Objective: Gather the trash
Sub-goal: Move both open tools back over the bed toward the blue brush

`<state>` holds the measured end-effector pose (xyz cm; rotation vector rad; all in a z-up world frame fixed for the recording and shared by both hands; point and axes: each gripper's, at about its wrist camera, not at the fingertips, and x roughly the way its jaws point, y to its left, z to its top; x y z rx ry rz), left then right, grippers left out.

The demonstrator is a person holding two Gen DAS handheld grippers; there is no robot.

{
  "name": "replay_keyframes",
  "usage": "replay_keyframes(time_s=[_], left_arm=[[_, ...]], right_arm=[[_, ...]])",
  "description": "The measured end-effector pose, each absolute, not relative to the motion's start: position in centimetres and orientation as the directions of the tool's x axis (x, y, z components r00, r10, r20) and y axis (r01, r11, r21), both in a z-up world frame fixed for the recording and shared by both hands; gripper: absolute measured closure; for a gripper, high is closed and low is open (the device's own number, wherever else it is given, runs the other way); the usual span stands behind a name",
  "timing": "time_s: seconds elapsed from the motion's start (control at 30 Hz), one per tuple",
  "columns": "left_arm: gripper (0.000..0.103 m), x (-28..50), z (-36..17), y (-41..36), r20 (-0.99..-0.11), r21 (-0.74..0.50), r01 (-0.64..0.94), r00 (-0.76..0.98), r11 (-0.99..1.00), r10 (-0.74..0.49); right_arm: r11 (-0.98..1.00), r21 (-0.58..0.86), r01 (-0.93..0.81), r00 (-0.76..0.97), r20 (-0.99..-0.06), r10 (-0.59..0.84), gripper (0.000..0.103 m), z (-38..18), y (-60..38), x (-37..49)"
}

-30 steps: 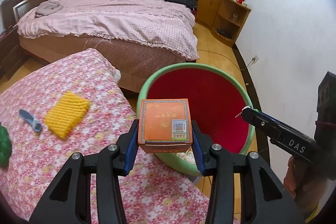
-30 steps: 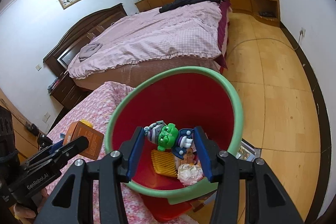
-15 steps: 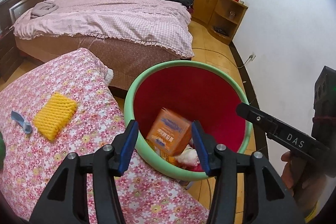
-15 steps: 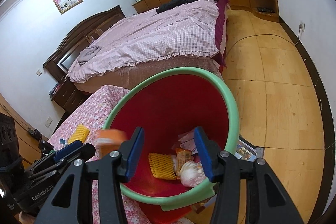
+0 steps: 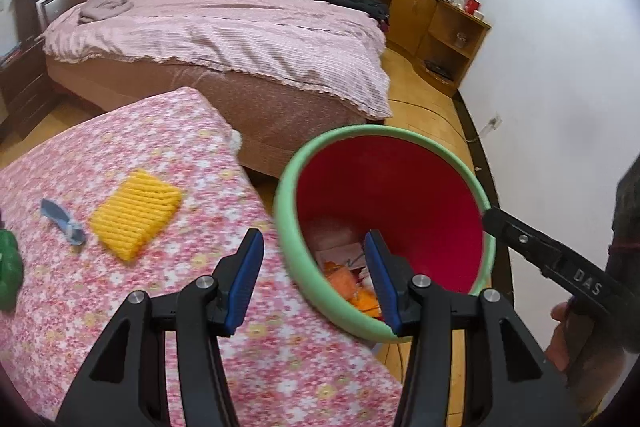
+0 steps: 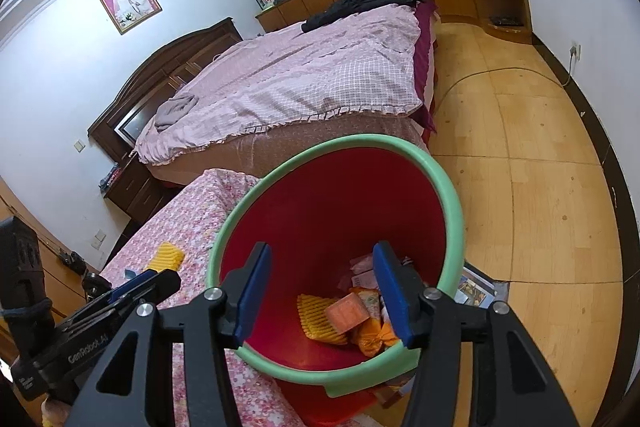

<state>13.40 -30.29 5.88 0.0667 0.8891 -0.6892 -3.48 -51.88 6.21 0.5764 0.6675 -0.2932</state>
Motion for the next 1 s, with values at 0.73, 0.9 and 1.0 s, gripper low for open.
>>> replay_keyframes(time_s=[0.73,0.9,1.0], left_arm=[[0.050,22.3,2.9,-17.1,-0.763,-0.180,0.190,0.592,0.965,-0.258],[0.050,25.1,0.5,-15.8,-0.805,-0.173,0.113,0.556,0.978,-0.206],[0.050,26.0,-0.7,-15.3,-0.821,-0.184,0.082,0.535,0.979,-0.199]], right_arm=[[0.805,0.423,0.417,0.744,-0.667,-0.035,0.044,4.6,-49.5,-0.9],[0.806,0.420,0.417,0.735,-0.678,-0.027,0.044,4.2,-49.1,-0.3],[0.808,0.417,0.416,0.733,-0.680,-0.026,0.044,4.1,-49.0,-0.2]])
